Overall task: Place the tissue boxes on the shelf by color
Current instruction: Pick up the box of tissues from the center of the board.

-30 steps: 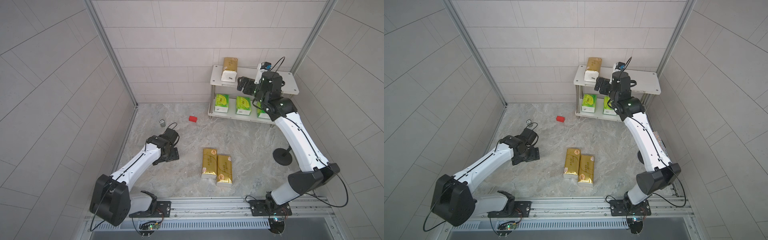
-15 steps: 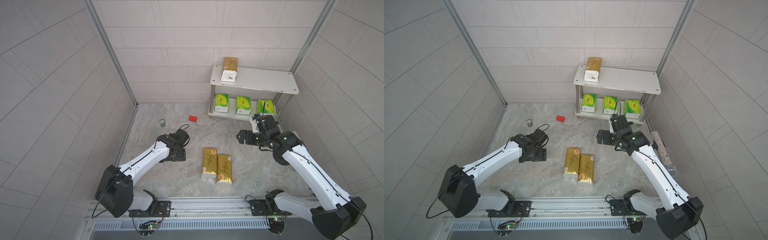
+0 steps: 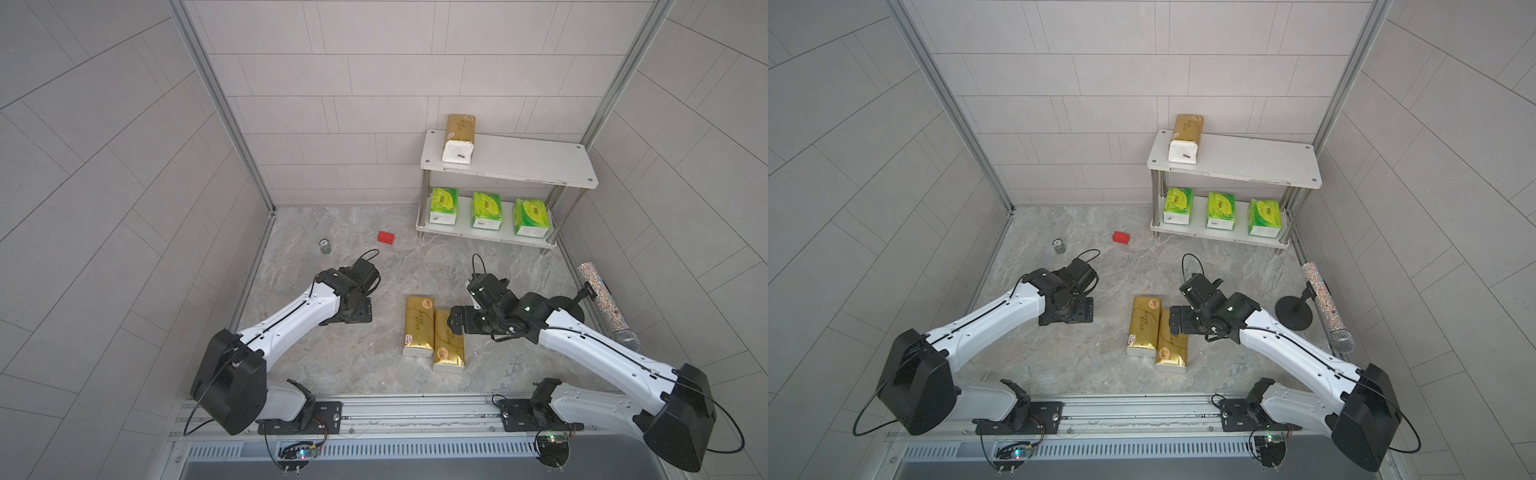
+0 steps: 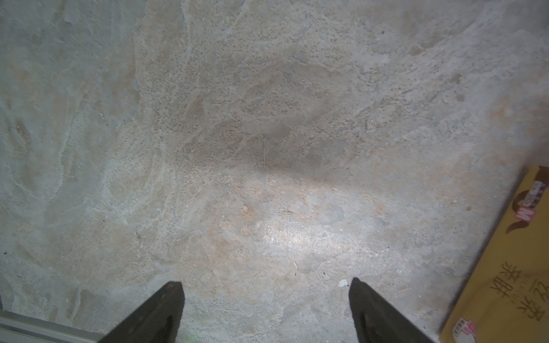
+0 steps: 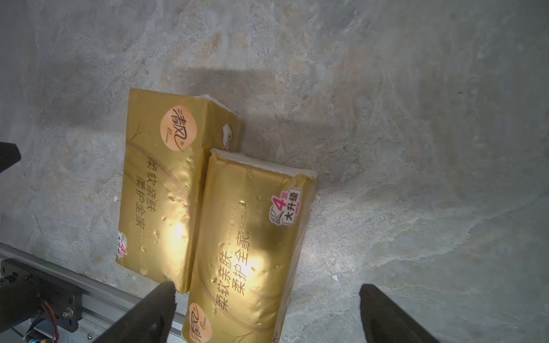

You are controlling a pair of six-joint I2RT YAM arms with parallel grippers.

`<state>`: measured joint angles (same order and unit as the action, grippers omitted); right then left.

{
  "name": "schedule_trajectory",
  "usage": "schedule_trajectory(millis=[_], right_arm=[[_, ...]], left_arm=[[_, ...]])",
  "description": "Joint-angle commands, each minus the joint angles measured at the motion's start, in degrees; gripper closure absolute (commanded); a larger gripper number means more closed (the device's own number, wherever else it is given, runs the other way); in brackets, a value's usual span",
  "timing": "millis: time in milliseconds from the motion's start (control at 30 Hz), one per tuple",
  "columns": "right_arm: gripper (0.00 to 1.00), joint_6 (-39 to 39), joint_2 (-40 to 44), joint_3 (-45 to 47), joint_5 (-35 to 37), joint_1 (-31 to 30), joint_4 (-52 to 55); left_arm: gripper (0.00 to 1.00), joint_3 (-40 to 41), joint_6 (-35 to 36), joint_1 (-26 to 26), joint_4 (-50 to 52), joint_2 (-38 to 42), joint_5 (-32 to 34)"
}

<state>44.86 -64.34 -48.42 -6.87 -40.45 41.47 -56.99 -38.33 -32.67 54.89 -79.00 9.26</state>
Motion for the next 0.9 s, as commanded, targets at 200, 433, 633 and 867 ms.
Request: schedule_trajectory(millis=[200, 433, 633, 867], right_arm=[[0.0, 3.76, -8.12, 0.88, 1.14, -4.31, -6.52], [0.13, 4.15, -12.61, 0.46, 3.65, -4.74, -7.07], [0.23, 0.36, -14.31, -1.17, 3.94, -1.05, -6.45], [0.24, -13.37, -19.35, -6.69, -3.5, 12.7, -6.09]], left_arm=[[0.05, 0.0, -0.01, -0.82, 2.06, 1.24, 2.2], [0.05, -1.89, 0.88, -0.9, 2.76, 0.48, 2.61], [0.05, -3.6, 1.41, -0.91, 3.53, 0.26, 3.14], [0.05, -4.51, 1.76, -0.95, 4.07, 0.06, 3.29]])
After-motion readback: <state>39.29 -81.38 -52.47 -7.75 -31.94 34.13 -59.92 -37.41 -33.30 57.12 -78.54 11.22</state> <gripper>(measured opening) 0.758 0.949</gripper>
